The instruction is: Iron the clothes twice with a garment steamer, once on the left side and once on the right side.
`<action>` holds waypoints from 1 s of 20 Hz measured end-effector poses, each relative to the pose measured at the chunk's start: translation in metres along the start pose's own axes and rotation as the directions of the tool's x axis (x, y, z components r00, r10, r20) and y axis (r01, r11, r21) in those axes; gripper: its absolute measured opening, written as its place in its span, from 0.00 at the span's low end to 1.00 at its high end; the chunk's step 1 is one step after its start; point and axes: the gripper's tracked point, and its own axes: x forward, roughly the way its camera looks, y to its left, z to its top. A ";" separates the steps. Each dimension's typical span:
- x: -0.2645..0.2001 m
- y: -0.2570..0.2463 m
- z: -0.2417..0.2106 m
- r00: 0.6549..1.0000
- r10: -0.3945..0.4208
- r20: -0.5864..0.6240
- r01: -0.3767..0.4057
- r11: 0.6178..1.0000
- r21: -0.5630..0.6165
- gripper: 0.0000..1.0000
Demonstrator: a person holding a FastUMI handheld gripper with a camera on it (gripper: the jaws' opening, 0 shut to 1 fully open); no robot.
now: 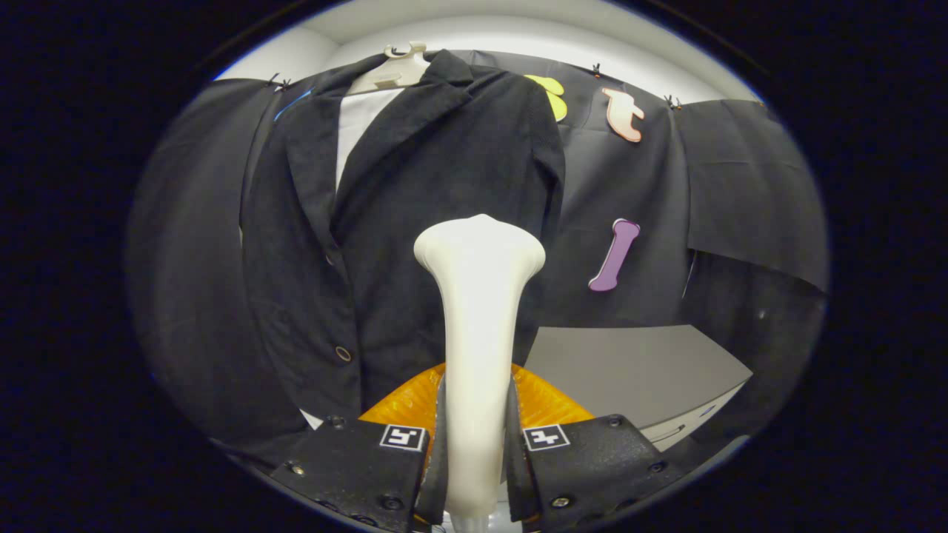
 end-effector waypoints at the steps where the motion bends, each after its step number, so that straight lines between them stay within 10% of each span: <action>1: 0.001 -0.001 -0.007 1.000 -0.006 -0.010 0.005 1.000 -0.003 0.35; 20: 0.026 0.001 -0.110 0.984 -0.015 -0.176 0.020 0.999 0.026 0.35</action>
